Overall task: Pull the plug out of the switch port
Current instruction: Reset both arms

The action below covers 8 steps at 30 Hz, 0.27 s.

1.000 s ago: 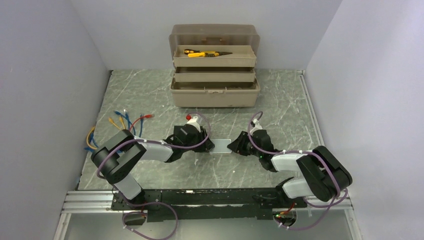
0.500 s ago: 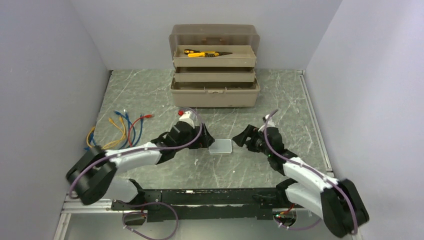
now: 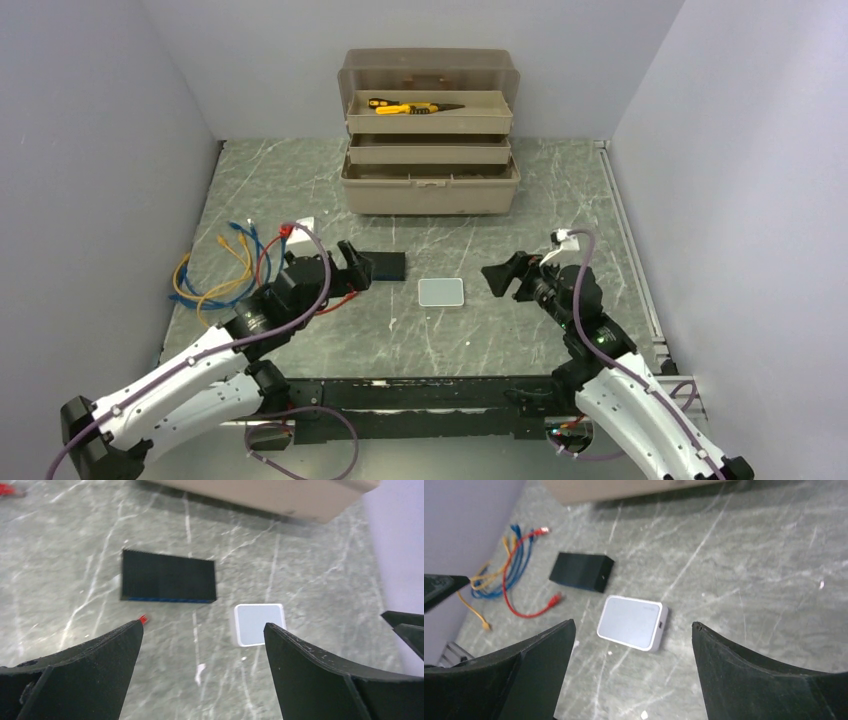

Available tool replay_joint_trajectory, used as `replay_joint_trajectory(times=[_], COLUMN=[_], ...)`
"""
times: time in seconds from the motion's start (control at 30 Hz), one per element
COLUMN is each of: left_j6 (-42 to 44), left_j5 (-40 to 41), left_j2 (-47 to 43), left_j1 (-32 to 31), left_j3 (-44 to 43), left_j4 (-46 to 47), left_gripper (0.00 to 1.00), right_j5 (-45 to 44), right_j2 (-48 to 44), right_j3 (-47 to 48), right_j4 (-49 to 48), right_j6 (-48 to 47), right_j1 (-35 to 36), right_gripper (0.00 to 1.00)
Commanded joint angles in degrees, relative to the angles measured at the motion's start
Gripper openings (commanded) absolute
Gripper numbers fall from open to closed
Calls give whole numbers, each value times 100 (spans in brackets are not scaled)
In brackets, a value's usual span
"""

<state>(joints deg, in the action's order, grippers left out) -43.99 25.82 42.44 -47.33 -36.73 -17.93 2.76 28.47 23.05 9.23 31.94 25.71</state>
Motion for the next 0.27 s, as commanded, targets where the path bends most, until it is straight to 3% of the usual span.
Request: replay_joint_trajectory(times=[0.0, 0.23], left_j6=[-3, -135], left_j5=[348, 332], left_j2=[-251, -600], left_j1=[-18, -12], left_j3=[254, 507], left_j4=[-746, -864], left_gripper=[99, 99], right_j5=[-265, -576], right_j2=[-71, 280], right_j3=[-123, 198], right_j4=[221, 190], right_j6=[-337, -340], right_j1=[277, 429], right_gripper=[90, 91])
